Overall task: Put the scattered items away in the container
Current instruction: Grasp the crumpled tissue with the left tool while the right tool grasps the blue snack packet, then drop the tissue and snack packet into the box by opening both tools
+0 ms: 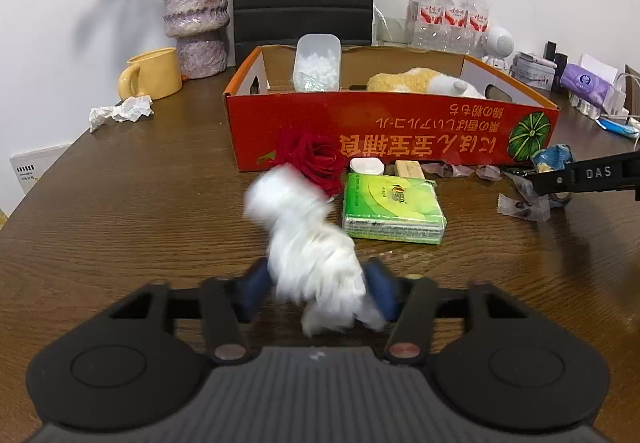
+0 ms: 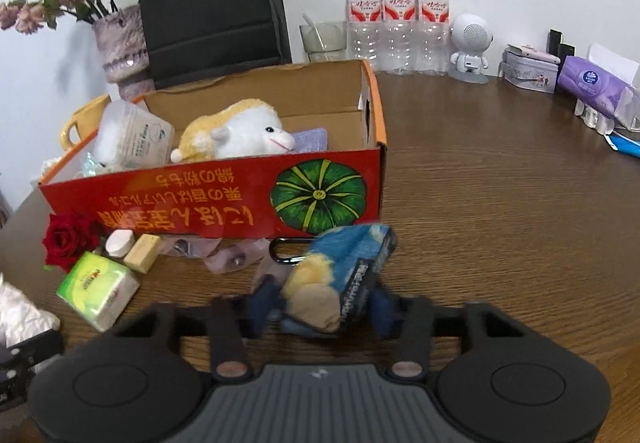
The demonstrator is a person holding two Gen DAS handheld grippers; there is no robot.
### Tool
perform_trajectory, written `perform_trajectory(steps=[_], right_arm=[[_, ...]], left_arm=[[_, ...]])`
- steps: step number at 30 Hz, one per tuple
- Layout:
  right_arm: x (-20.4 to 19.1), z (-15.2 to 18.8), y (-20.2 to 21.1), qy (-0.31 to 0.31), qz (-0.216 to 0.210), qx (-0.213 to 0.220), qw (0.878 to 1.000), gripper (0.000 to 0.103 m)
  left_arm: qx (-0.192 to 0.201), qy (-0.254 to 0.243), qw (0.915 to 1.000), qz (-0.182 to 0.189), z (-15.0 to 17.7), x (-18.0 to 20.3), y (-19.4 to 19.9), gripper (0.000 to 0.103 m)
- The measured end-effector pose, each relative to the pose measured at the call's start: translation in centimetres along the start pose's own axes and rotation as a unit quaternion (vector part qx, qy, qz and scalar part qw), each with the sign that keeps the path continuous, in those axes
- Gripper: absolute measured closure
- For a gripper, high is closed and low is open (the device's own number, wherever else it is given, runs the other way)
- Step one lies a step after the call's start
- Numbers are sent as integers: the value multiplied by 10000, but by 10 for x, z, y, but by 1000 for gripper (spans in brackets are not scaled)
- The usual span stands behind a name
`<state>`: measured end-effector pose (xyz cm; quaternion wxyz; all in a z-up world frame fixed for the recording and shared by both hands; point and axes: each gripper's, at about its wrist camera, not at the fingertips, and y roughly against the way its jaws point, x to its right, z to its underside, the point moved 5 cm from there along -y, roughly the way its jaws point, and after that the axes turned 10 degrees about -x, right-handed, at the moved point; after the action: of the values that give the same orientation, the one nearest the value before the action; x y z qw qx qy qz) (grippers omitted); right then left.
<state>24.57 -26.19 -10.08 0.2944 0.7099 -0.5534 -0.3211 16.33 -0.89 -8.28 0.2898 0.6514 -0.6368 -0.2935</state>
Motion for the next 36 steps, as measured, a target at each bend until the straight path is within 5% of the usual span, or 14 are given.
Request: perform_trajectory(steps=[1, 7, 16, 26, 36], right_arm=[[1, 2, 3, -2, -33, 55, 10000, 74], [3, 13, 25, 44, -210, 333, 9992, 88], [-8, 19, 69, 304, -528, 821, 9948, 90], [-32, -53, 103, 674, -805, 1419, 9843, 90], [-33, -144, 15, 917, -125, 619, 9938, 90]], left_arm=[[26, 5, 10000, 29, 1, 0, 1, 68], [169, 13, 9998, 140, 4, -2, 9, 82], [633, 251, 9969, 383, -8, -10, 44, 83], [1313, 270, 9883, 732, -118, -10, 68, 84], [430, -72, 9975, 552, -207, 26, -30, 83]])
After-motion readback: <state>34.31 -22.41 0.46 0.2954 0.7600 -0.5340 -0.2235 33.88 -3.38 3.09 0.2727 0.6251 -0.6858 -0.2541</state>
